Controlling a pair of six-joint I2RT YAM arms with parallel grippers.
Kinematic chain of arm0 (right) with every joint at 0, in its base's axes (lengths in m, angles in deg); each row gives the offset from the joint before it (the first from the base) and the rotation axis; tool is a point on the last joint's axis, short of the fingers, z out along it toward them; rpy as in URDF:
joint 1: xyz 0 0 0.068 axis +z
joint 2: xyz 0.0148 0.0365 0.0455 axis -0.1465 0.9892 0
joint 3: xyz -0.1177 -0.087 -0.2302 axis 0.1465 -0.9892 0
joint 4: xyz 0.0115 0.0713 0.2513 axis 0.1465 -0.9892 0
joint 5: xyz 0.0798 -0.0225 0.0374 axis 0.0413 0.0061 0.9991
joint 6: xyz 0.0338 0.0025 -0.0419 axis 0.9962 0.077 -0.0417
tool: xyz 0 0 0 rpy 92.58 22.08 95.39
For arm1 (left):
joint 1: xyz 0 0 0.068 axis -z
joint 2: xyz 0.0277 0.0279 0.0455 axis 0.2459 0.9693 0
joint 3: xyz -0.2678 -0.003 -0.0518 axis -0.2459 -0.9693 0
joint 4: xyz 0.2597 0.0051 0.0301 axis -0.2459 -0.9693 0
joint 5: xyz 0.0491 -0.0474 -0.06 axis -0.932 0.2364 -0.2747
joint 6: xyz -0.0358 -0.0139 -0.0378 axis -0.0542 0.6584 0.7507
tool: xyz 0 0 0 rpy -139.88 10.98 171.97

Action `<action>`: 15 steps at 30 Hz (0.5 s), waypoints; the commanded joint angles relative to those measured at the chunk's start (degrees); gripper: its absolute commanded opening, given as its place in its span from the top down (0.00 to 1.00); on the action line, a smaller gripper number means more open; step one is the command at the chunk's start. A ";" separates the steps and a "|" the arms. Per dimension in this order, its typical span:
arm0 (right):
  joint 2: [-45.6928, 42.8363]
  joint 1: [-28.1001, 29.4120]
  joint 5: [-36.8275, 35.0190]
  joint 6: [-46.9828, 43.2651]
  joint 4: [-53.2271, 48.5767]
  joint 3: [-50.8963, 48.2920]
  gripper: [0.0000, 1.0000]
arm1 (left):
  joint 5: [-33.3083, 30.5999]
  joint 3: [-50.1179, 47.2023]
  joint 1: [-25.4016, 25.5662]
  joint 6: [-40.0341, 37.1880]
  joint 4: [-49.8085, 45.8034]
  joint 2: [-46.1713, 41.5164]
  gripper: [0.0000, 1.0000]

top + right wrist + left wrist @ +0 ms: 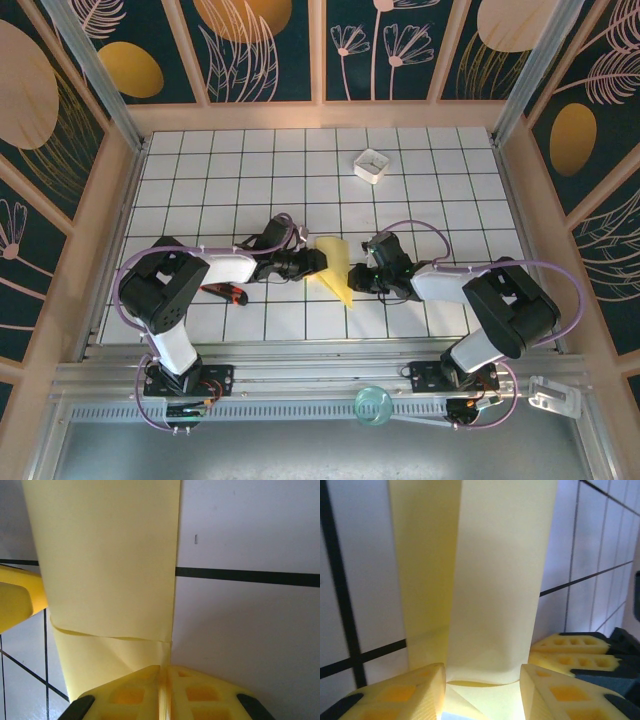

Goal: Fold a paper plane with a square sheet of paper (pick it up from the middle)
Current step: Fourth fold the wing at the center of the table.

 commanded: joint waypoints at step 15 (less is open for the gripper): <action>2.42 0.31 -1.09 -0.52 1.10 -1.35 0.88 | 6.45 -8.28 -0.71 11.53 23.14 -2.08 0.55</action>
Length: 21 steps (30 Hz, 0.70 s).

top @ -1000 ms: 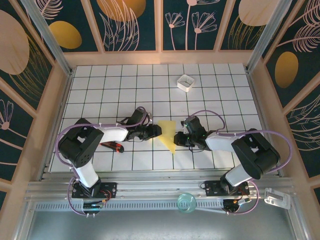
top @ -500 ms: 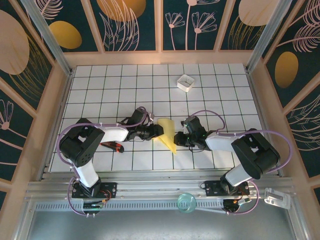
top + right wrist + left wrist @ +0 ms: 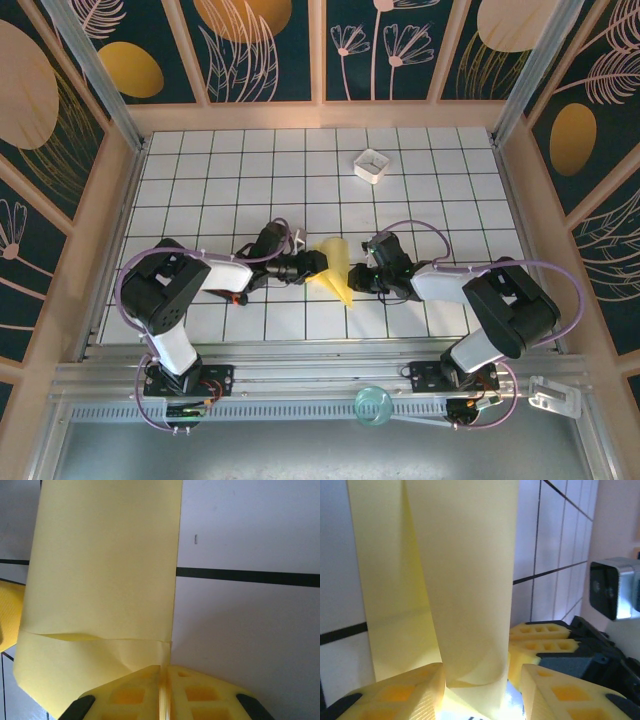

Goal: Fold a paper plane with a square sheet of paper (pick it up from the middle)
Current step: Fourth fold the wing at the center of the table.

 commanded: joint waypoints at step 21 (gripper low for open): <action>2.14 0.06 -1.44 -0.82 0.45 -1.17 0.88 | 1.47 0.94 -1.99 -5.21 -0.34 -0.38 0.64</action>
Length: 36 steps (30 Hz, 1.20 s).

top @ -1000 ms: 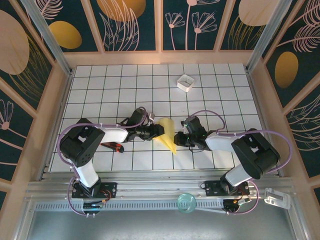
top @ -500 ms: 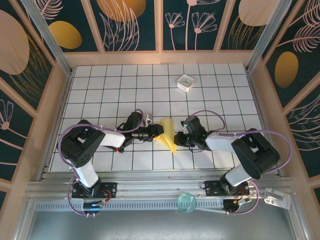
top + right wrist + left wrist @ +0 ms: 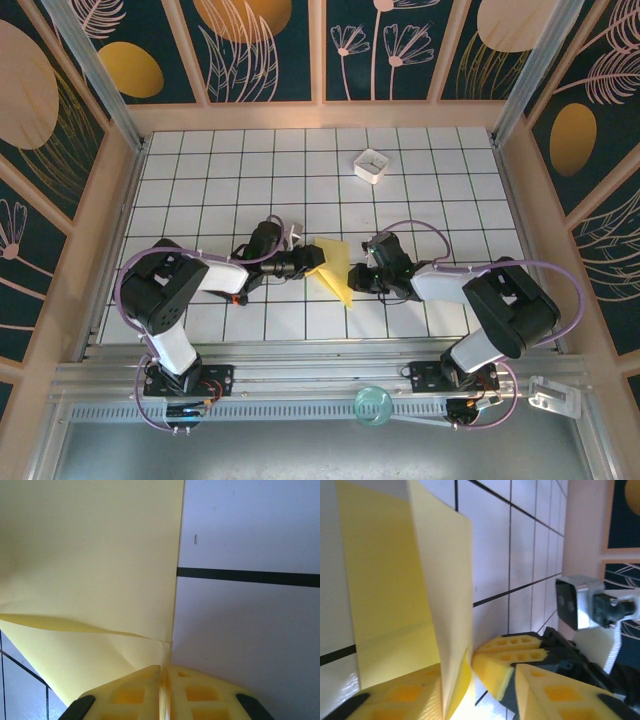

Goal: Fold a paper plane with a square sheet of paper (pick it up from the middle)
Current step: Fourth fold the wing at the center of the table.

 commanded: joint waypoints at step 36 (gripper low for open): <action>-5.58 17.59 -21.23 -11.33 -6.19 8.71 0.51 | -10.50 5.20 0.18 7.82 -32.88 -10.75 1.00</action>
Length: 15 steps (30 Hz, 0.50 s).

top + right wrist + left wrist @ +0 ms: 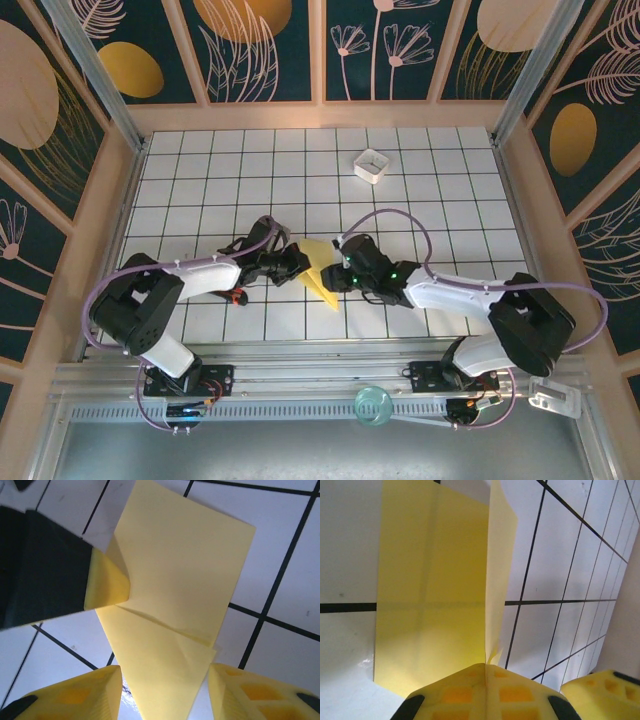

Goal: Fold a paper plane with a square sheet of paper (pick it up from the middle)
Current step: Fourth fold the wing at the center of the table.

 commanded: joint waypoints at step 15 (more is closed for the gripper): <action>11.00 12.97 -25.49 5.55 -3.56 6.47 0.57 | 1.10 4.84 0.06 10.23 -10.00 -0.90 1.00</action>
